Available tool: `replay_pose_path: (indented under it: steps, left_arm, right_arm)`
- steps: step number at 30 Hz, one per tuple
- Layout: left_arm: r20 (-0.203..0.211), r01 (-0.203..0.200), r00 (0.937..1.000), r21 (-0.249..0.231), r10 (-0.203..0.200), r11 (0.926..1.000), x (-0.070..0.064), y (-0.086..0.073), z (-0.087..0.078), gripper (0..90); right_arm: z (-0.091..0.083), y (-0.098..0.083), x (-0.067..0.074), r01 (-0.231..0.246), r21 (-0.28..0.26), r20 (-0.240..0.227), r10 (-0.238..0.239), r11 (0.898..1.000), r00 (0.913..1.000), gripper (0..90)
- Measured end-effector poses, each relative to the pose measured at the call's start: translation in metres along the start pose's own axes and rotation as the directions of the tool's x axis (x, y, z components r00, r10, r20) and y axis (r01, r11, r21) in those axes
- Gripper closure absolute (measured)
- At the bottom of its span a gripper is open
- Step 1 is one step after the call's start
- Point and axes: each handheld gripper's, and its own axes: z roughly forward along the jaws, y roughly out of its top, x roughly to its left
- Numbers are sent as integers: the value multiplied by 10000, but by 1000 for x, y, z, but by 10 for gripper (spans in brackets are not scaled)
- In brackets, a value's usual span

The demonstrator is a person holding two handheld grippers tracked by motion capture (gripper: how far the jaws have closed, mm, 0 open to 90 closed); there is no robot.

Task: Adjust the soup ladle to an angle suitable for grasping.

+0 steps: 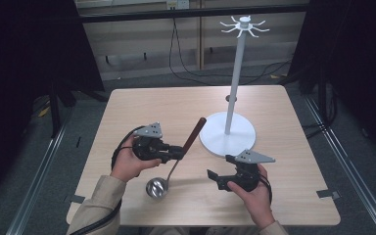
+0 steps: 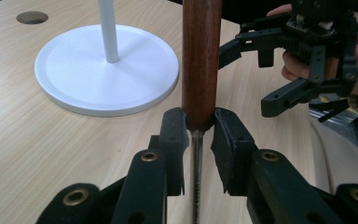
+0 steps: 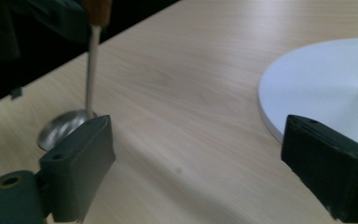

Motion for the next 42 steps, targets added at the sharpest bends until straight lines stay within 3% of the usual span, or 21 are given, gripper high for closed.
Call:
replay_pose_path:
  steps: [4,5,8,11,12,16,18,19,21,22,23,27,28,29,30,31,32,34,35,39,42]
  left_arm:
    - [-19,4,10000,-47,-4,10000,-2,1,4,743]
    - [19,-56,10000,-10,56,10000,-3,1,5,743]
    - [-23,-58,10000,14,59,10000,-5,3,7,743]
    - [37,-72,10000,-77,73,9999,-8,5,9,743]
    - [20,-107,9999,-57,107,9999,-9,6,10,742]
    - [82,-188,9998,-90,189,9998,-11,9,13,743]
    - [101,-150,9998,-228,152,9996,-13,12,15,742]
    - [89,-234,9997,-188,236,9995,-14,13,15,743]
    - [161,-289,9994,-297,294,9991,-17,15,18,742]
    - [161,-289,9994,-297,294,9991,-17,15,18,742]
    - [98,-242,9996,-364,246,9990,-18,17,19,742]
    - [422,-76,9990,-925,116,9957,-19,17,18,741]
    - [658,168,9978,-1128,-94,9935,-19,17,17,742]
    - [693,269,9974,-1100,-193,9936,-19,17,17,717]
    - [693,269,9974,-1100,-193,9936,-19,17,17,633]
    - [595,221,9981,-1102,-156,9937,-20,16,17,633]
    - [562,177,9984,-1170,-112,9930,-21,15,17,543]
    - [328,122,9994,-1116,-86,9937,-20,13,15,497]
    - [254,170,9996,-1242,-139,9921,-20,11,14,409]
    - [149,153,9998,-1508,-132,9884,-25,4,15,344]
    - [-18,87,10000,-1421,-91,9898,-25,-2,19,328]
  right_arm:
    - [2,9,4,-121,-558,-317,103,9984,9994,170]
    - [3,18,8,-304,-920,-597,250,9953,9979,214]
    - [3,24,9,-552,-1206,-859,450,9912,9953,251]
    - [4,35,11,-991,-1652,-1093,816,9813,9906,321]
    - [6,42,12,-1360,-1958,-1335,1110,9712,9848,381]
    - [11,51,16,-1631,-2239,-1344,1353,9609,9816,447]
    - [13,52,17,-1998,-2256,-1695,1635,9535,9719,475]
    - [14,53,19,-2138,-2241,-1836,1743,9508,9674,512]
    - [14,56,21,-2106,-2452,-1700,1719,9463,9703,612]
    - [14,56,21,-2106,-2452,-1700,1719,9463,9703,612]
    - [14,59,21,-2328,-2457,-1901,1887,9410,9635,738]
    - [10,64,23,-2181,-2515,-1856,1742,9430,9671,738]
    - [5,68,23,-2048,-2459,-1884,1605,9474,9689,742]
    - [3,69,22,-2008,-2489,-1933,1546,9475,9689,743]
    - [3,69,22,-2008,-2489,-1933,1546,9475,9689,743]
    - [1,70,21,-2003,-2544,-1992,1515,9461,9682,744]
    - [-2,72,19,-2034,-2645,-2106,1494,9427,9661,743]
    - [-6,76,17,-1824,-2786,-2160,1235,9429,9685,744]
    - [-11,80,16,-1605,-2885,-2233,967,9439,9699,743]
    - [-17,85,11,-1430,-2963,-2436,700,9443,9673,743]
    - [-19,88,9,-1252,-2927,-2500,505,9480,9669,743]
